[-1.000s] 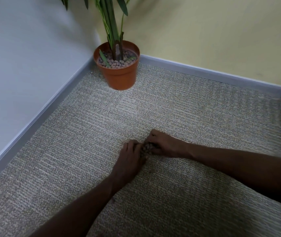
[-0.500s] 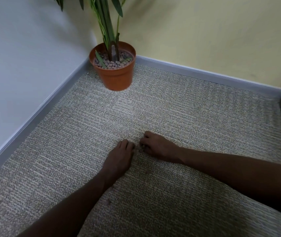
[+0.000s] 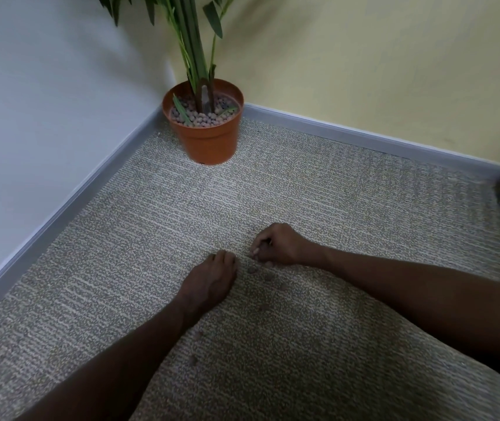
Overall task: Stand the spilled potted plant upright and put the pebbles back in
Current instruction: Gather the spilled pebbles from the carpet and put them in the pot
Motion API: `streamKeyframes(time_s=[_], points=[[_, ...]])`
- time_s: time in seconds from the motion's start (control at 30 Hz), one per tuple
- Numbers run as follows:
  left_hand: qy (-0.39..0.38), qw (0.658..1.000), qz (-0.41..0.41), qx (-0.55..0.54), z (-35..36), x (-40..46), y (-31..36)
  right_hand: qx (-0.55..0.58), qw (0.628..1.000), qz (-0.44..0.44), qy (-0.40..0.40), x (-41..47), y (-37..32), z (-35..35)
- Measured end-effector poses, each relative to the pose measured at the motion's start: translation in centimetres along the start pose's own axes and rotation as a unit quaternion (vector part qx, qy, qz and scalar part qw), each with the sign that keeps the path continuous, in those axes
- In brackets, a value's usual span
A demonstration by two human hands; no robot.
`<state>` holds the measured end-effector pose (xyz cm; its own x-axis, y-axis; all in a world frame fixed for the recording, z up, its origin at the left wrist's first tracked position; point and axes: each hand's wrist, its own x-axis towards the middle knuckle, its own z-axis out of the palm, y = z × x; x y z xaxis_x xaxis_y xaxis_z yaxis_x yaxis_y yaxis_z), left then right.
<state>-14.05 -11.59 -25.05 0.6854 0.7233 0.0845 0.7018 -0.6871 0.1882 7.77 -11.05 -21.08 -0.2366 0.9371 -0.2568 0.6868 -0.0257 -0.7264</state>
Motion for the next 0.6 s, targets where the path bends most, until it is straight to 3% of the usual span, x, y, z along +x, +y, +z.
streamKeyframes(time_s=[0.07,0.2,0.5,0.6], points=[[0.022,0.999,-0.020,-0.030,-0.8,0.0,0.4,0.033,0.999,0.027,-0.021,0.3,-0.1,-0.2],[0.004,0.975,-0.158,-0.158,-0.8,0.7,-0.3,0.108,0.991,0.067,-0.042,0.8,-0.4,-0.2],[0.057,0.929,-0.252,-0.264,-1.2,1.1,-1.7,0.259,0.956,0.121,-0.071,1.6,-1.3,0.3],[0.038,0.908,-0.293,-0.296,-1.8,1.6,-2.0,0.317,0.933,0.152,-0.075,1.9,-1.7,0.1]])
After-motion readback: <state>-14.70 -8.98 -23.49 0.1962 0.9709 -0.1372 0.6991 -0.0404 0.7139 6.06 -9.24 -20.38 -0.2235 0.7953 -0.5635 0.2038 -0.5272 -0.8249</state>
